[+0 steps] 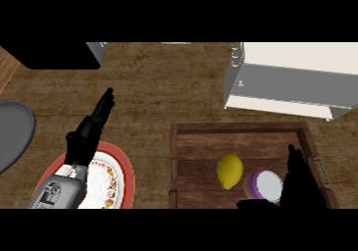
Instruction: Pick the can from the tray and place it in the tiered shelf
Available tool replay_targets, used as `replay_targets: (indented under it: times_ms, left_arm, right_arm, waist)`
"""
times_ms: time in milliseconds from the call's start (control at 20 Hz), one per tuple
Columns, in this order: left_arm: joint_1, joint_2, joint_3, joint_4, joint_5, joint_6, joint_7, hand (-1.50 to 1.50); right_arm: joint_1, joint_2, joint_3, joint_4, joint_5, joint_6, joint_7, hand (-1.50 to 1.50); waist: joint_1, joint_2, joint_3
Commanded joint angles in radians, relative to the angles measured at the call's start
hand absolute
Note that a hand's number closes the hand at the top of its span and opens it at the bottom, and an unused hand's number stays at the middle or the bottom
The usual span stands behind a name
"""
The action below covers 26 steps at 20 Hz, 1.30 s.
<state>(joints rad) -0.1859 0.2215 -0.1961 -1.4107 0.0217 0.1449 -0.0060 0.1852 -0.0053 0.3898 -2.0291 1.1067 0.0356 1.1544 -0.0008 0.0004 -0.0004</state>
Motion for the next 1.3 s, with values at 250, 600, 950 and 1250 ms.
replay_targets:
  times_ms: [250, 600, 950, 1250]
  left_arm:
    - [0.031, -0.017, -0.001, -0.06, -0.02, -0.017, 0.016, 0.0]
    - [0.008, -0.028, 0.026, -0.053, -0.041, -0.028, 0.063, 0.0]
    - [0.009, -0.051, 0.045, -0.018, -0.061, -0.039, 0.007, 0.0]
    - [-0.079, -0.073, 0.03, -0.012, -0.068, -0.036, 0.087, 0.0]
  right_arm:
    - [-0.011, 0.005, 0.053, 0.155, -0.017, -0.136, 0.133, -1.5]
    - [-0.03, 0.005, 0.037, 0.08, 0.001, 0.079, 0.108, 1.5]
    - [-0.097, 0.005, 0.213, 0.24, 0.07, -0.057, 0.061, 1.5]
    - [-0.376, 0.005, 0.355, 0.48, -0.098, -0.092, -0.049, 1.5]
  waist:
    - [0.006, 0.0, 0.001]
    - [0.001, -0.001, 0.0]
    - [0.006, 0.0, 0.0]
    - [0.026, 0.004, 0.001]
